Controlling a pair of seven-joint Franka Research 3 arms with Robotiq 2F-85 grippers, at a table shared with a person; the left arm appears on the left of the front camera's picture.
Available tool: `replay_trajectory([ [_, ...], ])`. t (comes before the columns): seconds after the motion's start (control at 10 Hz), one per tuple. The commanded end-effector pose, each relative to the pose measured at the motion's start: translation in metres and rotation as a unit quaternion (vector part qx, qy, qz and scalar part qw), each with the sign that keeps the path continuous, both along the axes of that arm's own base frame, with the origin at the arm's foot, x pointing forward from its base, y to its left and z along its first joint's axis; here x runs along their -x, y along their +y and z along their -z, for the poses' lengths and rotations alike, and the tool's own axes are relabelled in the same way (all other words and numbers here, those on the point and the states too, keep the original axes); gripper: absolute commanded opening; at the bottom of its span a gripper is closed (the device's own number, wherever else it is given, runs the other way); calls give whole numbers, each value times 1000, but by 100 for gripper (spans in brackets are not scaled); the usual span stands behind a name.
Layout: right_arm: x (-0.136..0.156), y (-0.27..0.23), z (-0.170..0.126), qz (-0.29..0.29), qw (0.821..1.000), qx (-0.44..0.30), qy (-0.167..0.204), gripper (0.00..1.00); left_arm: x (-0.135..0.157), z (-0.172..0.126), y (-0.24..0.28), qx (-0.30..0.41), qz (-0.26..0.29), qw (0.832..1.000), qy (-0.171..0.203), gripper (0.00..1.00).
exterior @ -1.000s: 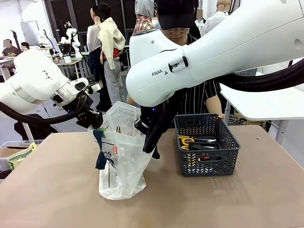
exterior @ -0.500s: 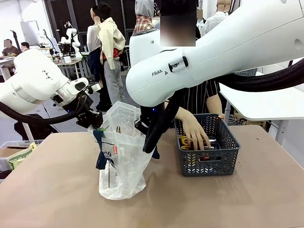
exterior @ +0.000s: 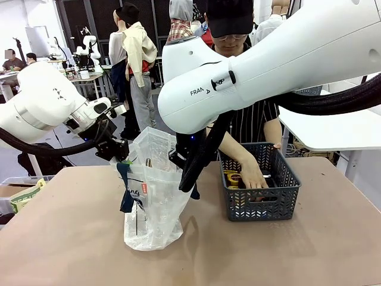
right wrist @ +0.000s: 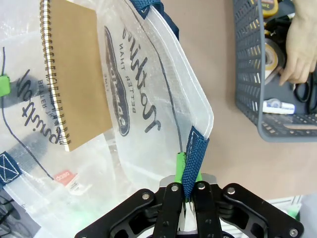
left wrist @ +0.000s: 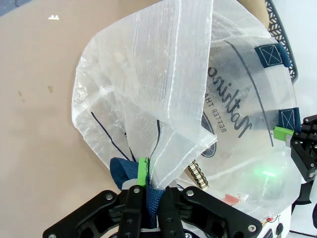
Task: Transfer purchased items from the store into the shopping bag.
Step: Move the Reusable shopping bag to the right side of the table.
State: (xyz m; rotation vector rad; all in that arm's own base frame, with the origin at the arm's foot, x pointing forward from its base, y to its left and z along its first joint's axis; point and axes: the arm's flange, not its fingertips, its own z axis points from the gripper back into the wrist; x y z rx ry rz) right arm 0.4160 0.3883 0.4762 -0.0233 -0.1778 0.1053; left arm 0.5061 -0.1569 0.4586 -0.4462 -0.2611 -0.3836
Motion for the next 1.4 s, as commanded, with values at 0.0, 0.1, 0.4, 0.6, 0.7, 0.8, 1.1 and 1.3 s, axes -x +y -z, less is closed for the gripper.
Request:
replay_trajectory([
  [0.0,1,-1,2,0,1000,0,-1,0,2,0,1,2,-2,1000,-1,0],
  [0.1,1,-1,2,0,1000,0,-1,0,2,0,1,2,-2,1000,-1,0],
  [0.4,1,-1,2,0,1000,0,-1,0,2,0,1,2,-2,1000,-1,0],
  [0.6,1,-1,2,0,1000,0,-1,0,2,0,1,2,-2,1000,-1,0],
  [0.7,1,-1,2,0,1000,0,-1,0,2,0,1,2,-2,1000,-1,0],
  [0.8,1,-1,2,0,1000,0,-1,0,2,0,1,2,-2,1000,-1,0],
  [1.1,1,-1,2,0,1000,0,-1,0,2,0,1,2,-2,1000,-1,0],
  [1.3,1,-1,2,0,1000,0,-1,0,2,0,1,2,-2,1000,-1,0],
])
